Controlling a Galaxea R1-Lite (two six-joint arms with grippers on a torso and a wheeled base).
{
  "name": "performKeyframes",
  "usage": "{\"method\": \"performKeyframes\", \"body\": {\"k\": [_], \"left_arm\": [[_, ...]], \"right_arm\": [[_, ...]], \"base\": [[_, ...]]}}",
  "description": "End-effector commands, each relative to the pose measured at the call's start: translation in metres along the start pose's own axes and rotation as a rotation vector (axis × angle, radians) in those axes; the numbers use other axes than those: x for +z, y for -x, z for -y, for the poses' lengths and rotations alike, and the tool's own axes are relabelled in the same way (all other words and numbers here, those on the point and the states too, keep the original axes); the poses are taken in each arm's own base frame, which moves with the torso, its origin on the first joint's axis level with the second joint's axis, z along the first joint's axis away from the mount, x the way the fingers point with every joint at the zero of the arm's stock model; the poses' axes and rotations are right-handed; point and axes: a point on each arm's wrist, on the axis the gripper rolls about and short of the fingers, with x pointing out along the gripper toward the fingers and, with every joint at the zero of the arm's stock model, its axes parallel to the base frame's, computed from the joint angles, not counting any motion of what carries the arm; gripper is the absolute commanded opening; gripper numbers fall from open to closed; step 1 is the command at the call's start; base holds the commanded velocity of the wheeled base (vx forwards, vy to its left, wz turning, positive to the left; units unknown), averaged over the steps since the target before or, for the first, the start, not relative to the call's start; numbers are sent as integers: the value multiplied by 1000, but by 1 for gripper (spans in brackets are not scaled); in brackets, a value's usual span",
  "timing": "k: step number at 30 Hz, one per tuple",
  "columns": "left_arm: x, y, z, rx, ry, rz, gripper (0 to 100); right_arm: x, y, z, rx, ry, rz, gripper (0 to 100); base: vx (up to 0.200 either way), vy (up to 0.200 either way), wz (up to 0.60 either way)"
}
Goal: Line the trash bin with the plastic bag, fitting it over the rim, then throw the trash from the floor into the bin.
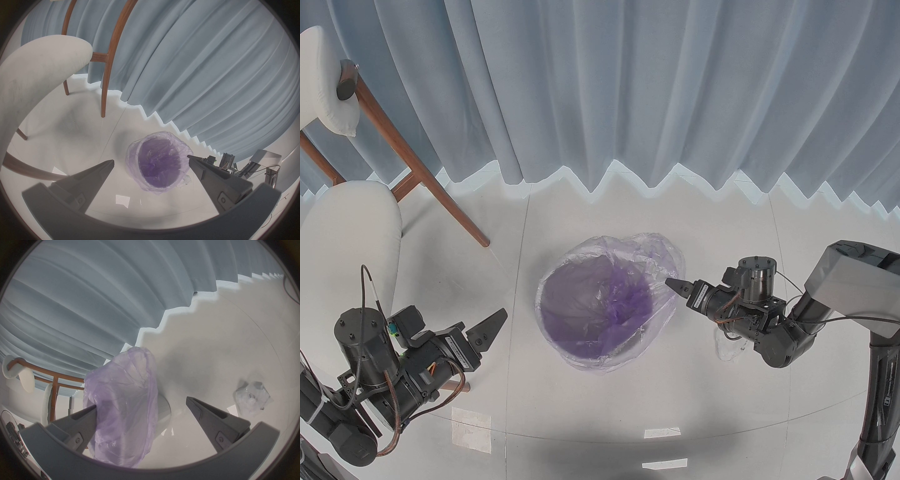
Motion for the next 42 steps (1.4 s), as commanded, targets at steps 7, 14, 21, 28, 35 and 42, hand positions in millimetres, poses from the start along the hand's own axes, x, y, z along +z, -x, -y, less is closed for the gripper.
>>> {"method": "performKeyframes", "body": {"k": [7,14,21,28,35,42], "left_arm": [[-2,-1,-1,6,-13,-10,100],[-3,-2,-1,8,-35,-13,100],[-4,-1,-2,12,-37,-20,100],[-5,-3,-3,15,-39,-23,100],[-6,-3,-3,16,-38,-26,100],[-7,-1,-4,22,-41,-35,100]], "right_arm": [[2,-48,-23,77,45,32,100],[-18,-48,-18,56,128,-28,100],[-13,-27,10,218,264,64,100],[-1,-19,33,212,203,99,100],[9,-20,44,195,84,113,100],[5,-23,43,162,-73,44,100]], "base": [[0,0,0],[0,0,0],[0,0,0],[0,0,0],[0,0,0],[0,0,0]]}}
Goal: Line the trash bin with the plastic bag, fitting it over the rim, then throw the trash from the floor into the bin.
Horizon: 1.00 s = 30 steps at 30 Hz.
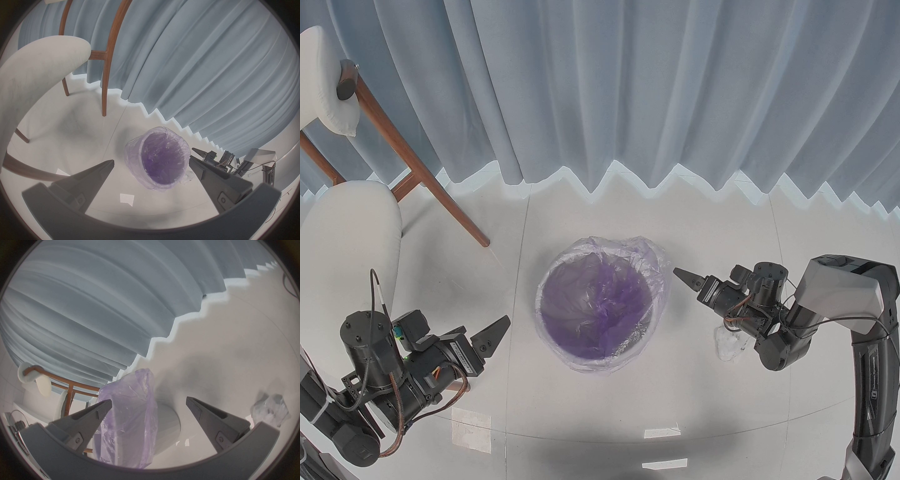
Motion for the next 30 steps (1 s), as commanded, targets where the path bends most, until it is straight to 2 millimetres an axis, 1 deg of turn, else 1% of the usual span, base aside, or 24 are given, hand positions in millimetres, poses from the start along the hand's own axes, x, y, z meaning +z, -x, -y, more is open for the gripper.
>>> {"method": "performKeyframes", "body": {"k": [1,4,9,12,13,16,17,18,19,26,27,30], "left_arm": [[-3,2,-2,6,-2,-13,100],[-3,2,-2,6,-2,-13,100],[-3,2,-2,8,-2,-12,100],[-3,2,-2,9,-1,-15,100],[-3,2,-2,9,-1,-15,100],[-3,2,-2,10,-1,-16,100],[-3,2,-2,10,-1,-16,100],[-3,2,-2,10,-1,-16,100],[-4,2,-2,11,-1,-17,100],[-5,0,-3,16,-3,-27,100],[-6,-1,-3,20,-3,-30,100],[-7,-1,-4,21,-3,-33,100]], "right_arm": [[-7,-3,4,-55,-55,-63,100],[-5,-10,3,-49,-52,-56,100],[-7,-24,13,-71,-57,-68,100],[-3,-32,12,-65,-54,-58,100],[-3,-33,13,-66,-54,-59,100],[-4,-44,15,-67,-55,-65,100],[-4,-44,15,-67,-55,-65,100],[-4,-49,17,-70,-57,-72,100],[-4,-52,15,-64,-55,-71,100],[-15,-61,15,-55,-53,-88,100],[-17,-62,16,-58,-53,-89,0],[-18,-63,16,-57,-53,-90,0]], "base": [[0,0,0],[0,0,0],[0,0,0],[0,0,0],[0,0,0],[0,0,0],[0,0,0],[0,0,0],[0,0,0],[0,0,0],[0,0,0],[0,0,0]]}}
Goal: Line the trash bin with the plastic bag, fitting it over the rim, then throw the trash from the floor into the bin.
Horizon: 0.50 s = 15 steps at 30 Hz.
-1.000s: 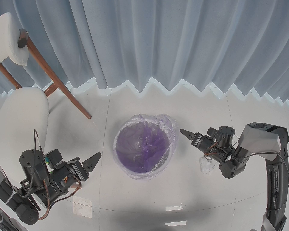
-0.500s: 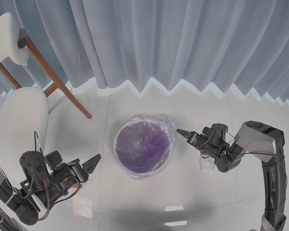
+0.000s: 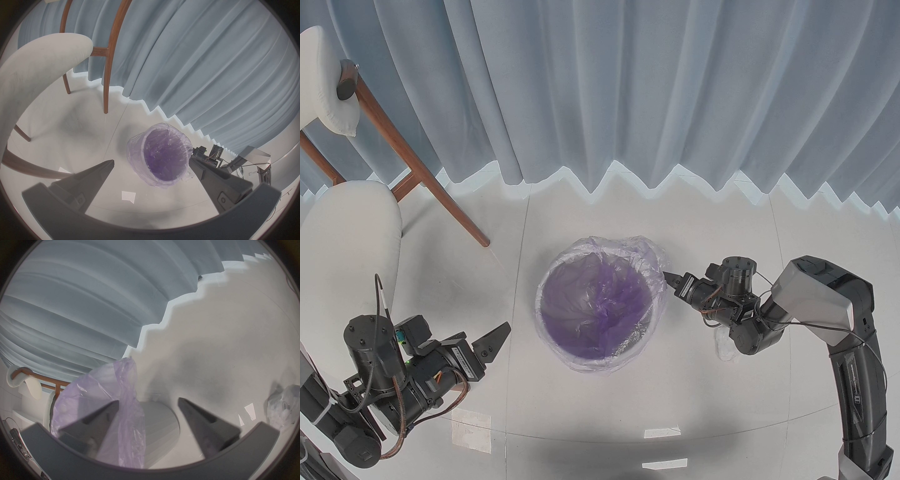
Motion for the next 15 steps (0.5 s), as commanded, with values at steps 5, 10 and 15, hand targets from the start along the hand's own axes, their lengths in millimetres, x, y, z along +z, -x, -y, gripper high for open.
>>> {"method": "performKeyframes", "body": {"k": [5,10,15], "left_arm": [[-2,-2,-1,6,-1,-11,100],[-2,-2,-1,5,-1,-9,100],[-2,-1,-1,24,-1,-1,100]], "right_arm": [[-13,-10,13,-18,11,-11,0],[-26,-17,28,-65,77,-10,0],[-30,-26,36,-89,96,1,0]], "base": [[0,0,0],[0,0,0],[0,0,0]]}}
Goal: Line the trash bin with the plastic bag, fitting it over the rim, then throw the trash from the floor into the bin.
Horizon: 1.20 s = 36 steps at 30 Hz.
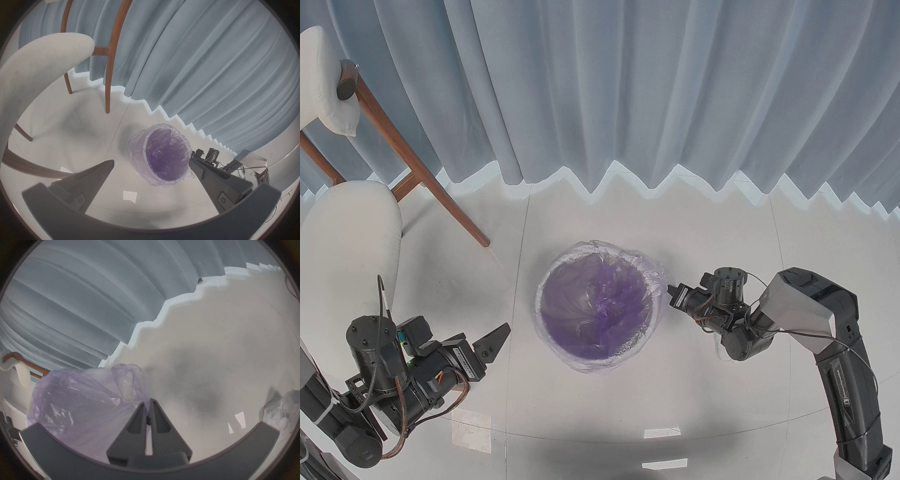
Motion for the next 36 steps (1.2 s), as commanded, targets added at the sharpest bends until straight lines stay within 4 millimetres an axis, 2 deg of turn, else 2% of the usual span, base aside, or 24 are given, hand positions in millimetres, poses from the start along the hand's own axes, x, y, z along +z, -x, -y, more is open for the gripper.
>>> {"method": "performKeyframes", "body": {"k": [1,14,19,29,30,34,36], "left_arm": [[0,0,0,10,0,5,100],[0,1,-1,14,2,7,100],[3,-1,-1,17,4,21,100],[3,0,-2,24,4,23,100],[3,0,-2,25,4,22,100],[3,0,-1,22,4,24,100],[3,1,-2,23,4,25,100]], "right_arm": [[-15,-10,12,-34,13,-26,0],[-16,-18,16,-115,15,-63,0],[-19,-21,20,-182,79,-91,0],[-18,-20,19,-183,87,-85,0],[-18,-20,19,-181,88,-79,100],[-11,-14,13,-157,102,-11,100],[-1,-5,4,-145,101,9,100]], "base": [[0,0,0],[0,0,0],[0,0,0],[0,0,0],[0,0,0],[0,0,0],[0,0,0]]}}
